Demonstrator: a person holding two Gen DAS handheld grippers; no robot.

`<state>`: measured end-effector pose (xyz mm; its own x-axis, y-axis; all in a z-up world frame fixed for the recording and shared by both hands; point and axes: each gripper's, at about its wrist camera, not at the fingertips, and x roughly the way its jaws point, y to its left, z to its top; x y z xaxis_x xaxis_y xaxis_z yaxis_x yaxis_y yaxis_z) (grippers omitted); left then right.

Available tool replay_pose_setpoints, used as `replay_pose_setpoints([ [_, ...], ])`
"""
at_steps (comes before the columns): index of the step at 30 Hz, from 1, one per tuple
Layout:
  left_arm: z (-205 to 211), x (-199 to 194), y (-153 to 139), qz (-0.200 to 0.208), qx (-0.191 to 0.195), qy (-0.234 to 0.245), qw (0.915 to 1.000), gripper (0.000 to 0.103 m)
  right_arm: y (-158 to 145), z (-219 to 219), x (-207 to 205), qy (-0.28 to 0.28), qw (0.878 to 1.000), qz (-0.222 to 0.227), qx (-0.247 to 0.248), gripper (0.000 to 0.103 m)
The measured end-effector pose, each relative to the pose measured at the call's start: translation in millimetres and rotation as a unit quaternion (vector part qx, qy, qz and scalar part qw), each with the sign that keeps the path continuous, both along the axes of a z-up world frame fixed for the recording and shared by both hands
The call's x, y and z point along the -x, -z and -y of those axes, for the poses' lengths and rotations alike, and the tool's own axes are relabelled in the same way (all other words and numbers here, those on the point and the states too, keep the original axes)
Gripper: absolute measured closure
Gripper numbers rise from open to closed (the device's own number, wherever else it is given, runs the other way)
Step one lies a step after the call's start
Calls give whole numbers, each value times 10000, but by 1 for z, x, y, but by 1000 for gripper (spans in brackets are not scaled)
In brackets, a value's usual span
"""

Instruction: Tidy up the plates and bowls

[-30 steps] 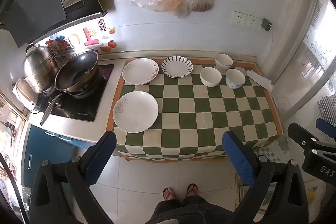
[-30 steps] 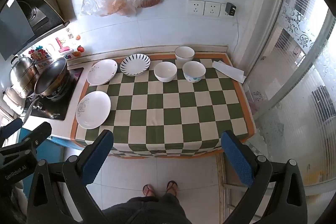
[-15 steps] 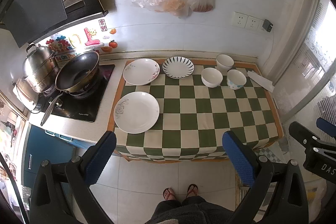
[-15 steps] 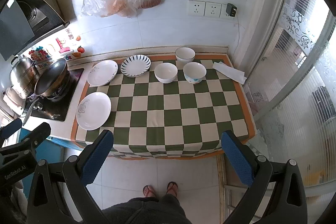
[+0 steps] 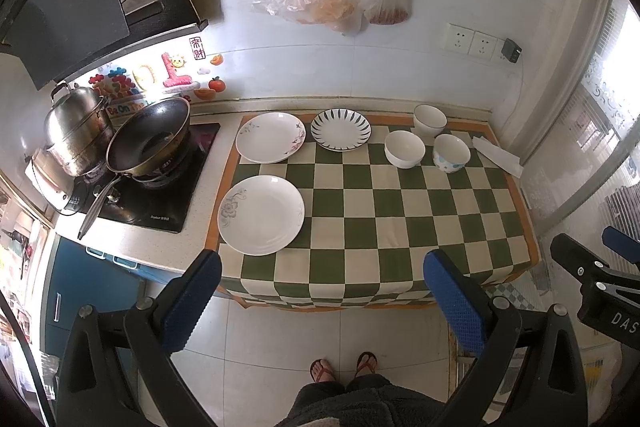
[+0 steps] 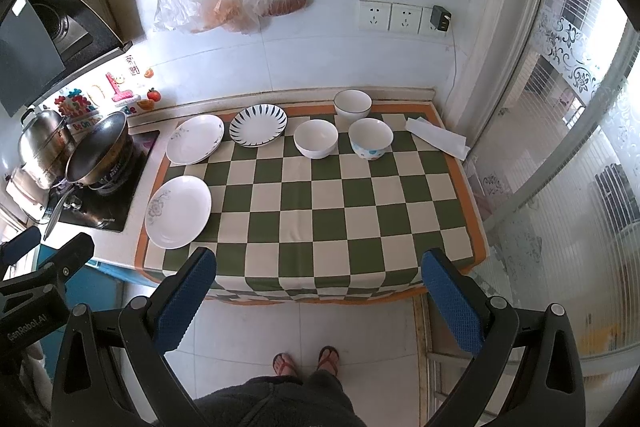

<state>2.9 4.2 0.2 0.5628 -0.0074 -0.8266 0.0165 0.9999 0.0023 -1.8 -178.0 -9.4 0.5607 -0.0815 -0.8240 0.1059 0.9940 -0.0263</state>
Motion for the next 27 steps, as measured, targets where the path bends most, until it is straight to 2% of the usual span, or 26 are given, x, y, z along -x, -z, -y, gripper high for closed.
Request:
replay_pose_setpoints([
  [27, -4, -1, -2, 6, 11, -2, 10000, 0, -1, -3, 0, 0, 10000, 6, -23, 0],
])
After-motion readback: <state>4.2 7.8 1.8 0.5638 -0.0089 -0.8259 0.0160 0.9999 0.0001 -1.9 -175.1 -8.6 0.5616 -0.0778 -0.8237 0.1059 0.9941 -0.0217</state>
